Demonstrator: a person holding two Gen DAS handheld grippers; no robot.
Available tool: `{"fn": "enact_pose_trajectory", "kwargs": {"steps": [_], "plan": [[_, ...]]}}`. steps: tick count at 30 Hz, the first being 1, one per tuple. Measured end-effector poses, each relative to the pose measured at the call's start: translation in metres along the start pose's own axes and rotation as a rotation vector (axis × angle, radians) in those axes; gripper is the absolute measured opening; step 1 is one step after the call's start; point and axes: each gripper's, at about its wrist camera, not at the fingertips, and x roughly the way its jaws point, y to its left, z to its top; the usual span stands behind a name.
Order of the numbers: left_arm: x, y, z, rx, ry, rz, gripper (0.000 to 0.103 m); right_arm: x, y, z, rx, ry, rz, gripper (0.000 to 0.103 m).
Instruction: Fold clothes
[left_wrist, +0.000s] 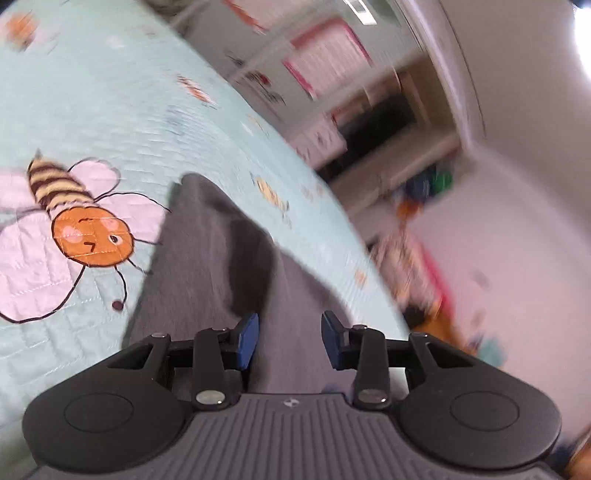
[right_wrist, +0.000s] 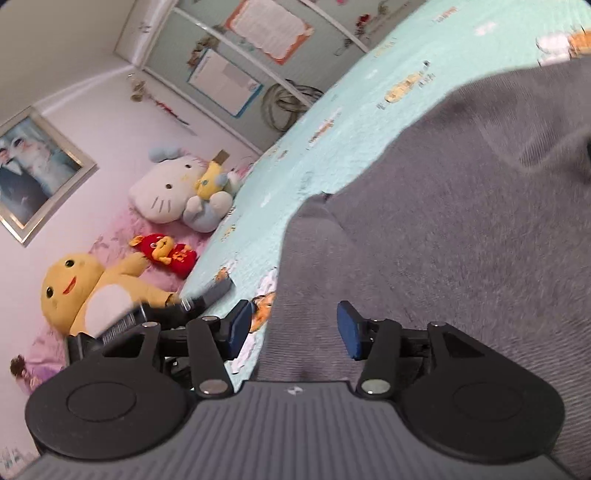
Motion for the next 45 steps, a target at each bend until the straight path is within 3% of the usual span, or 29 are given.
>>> {"fn": "enact_pose_trajectory", "kwargs": {"steps": [3, 5, 6, 8, 14, 18, 21, 24, 30, 42, 45], "plan": [[0.013, 0.016, 0.001, -0.082, -0.005, 0.003, 0.039, 0.004, -0.008, -0.009, 0.010, -0.001, 0.002, 0.052], [0.022, 0.026, 0.002, -0.136, -0.008, 0.005, 0.028, 0.005, -0.008, -0.013, -0.015, -0.005, -0.006, 0.052], [0.026, 0.031, 0.002, -0.163, -0.010, 0.005, 0.015, 0.005, -0.008, -0.014, -0.027, -0.005, -0.011, 0.052], [0.034, 0.042, 0.002, -0.217, -0.013, 0.007, 0.004, 0.006, -0.007, -0.015, -0.041, -0.005, -0.016, 0.052], [0.045, 0.010, 0.000, 0.046, 0.004, 0.126, 0.005, 0.007, -0.005, -0.017, -0.046, -0.019, -0.025, 0.052], [0.048, 0.003, -0.001, 0.133, 0.005, 0.146, 0.005, 0.011, 0.008, -0.017, -0.098, -0.020, -0.050, 0.054], [0.052, -0.005, -0.005, 0.230, -0.001, 0.187, 0.005, 0.013, 0.018, -0.016, -0.129, -0.039, -0.029, 0.054], [0.056, -0.015, -0.007, 0.315, -0.007, 0.236, 0.005, 0.029, 0.013, -0.006, -0.054, -0.008, 0.037, 0.054], [0.056, -0.005, -0.002, 0.304, 0.004, 0.223, 0.003, 0.064, -0.006, 0.009, 0.081, 0.051, 0.136, 0.052], [0.039, -0.025, -0.018, 0.543, 0.126, 0.251, 0.004, 0.060, -0.021, 0.010, 0.164, 0.001, 0.265, 0.054], [0.037, -0.030, -0.024, 0.630, 0.148, 0.266, 0.004, 0.063, -0.020, 0.008, 0.141, 0.011, 0.257, 0.054]]}}
